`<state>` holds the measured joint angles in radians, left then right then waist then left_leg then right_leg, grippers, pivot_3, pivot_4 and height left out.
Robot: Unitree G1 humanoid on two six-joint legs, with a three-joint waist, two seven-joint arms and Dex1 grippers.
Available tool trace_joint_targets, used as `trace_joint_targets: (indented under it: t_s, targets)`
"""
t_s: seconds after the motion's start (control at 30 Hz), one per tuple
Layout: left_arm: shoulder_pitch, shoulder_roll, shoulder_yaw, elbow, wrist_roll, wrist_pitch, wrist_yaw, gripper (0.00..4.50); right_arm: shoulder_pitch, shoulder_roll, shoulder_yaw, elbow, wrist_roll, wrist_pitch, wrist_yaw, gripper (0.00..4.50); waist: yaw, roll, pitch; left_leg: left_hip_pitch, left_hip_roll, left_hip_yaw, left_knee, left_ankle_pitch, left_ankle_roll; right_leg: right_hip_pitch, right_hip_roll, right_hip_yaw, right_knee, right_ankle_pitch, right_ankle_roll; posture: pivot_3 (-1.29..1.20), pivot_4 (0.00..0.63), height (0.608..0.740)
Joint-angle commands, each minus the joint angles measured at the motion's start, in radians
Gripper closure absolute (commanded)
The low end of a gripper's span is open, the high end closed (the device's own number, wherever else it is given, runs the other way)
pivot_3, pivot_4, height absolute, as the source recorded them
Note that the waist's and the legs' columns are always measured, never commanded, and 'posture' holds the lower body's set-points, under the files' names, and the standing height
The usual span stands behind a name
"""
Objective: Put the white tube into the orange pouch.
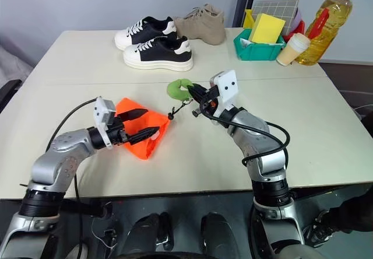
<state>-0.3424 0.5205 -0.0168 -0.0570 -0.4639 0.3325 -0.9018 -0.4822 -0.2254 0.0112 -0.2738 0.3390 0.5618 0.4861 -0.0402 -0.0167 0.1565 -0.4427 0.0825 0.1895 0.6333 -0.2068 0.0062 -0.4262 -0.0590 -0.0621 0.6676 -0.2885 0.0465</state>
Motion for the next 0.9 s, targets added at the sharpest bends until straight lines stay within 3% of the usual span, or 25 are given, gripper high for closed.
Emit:
trace_joint_targets:
  t_s: [0.03, 0.5, 0.9]
  targets:
    - [-0.068, -0.018, -0.040, 0.062, 0.062, -0.094, -0.044, 0.04, -0.036, -0.003, 0.001, -0.041, 0.016, -0.003, -0.006, 4.50, 0.000, 0.000, 0.000, 0.000, 0.000, 0.000, 0.000, 0.000, 0.000, 0.000, 0.000, 0.000, 0.000, 0.000, 0.000, 0.00, 0.150, 0.740]
    - [-0.356, -0.096, -0.078, 0.545, 0.136, -0.288, -0.278, 0.04, -0.033, 0.009, 0.030, -0.028, -0.006, -0.023, -0.038, 4.50, -0.002, 0.000, 0.000, 0.000, 0.000, 0.000, 0.001, 0.001, 0.001, 0.000, 0.003, -0.001, 0.001, 0.000, 0.000, 0.00, 0.150, 0.740]
    - [-0.370, -0.113, -0.091, 0.608, 0.212, -0.397, -0.330, 0.04, -0.018, 0.012, 0.044, -0.043, -0.008, -0.025, -0.059, 4.50, -0.002, 0.000, 0.000, -0.001, 0.000, 0.000, 0.002, 0.001, 0.001, 0.000, 0.003, -0.001, 0.001, 0.000, 0.000, 0.00, 0.150, 0.740]
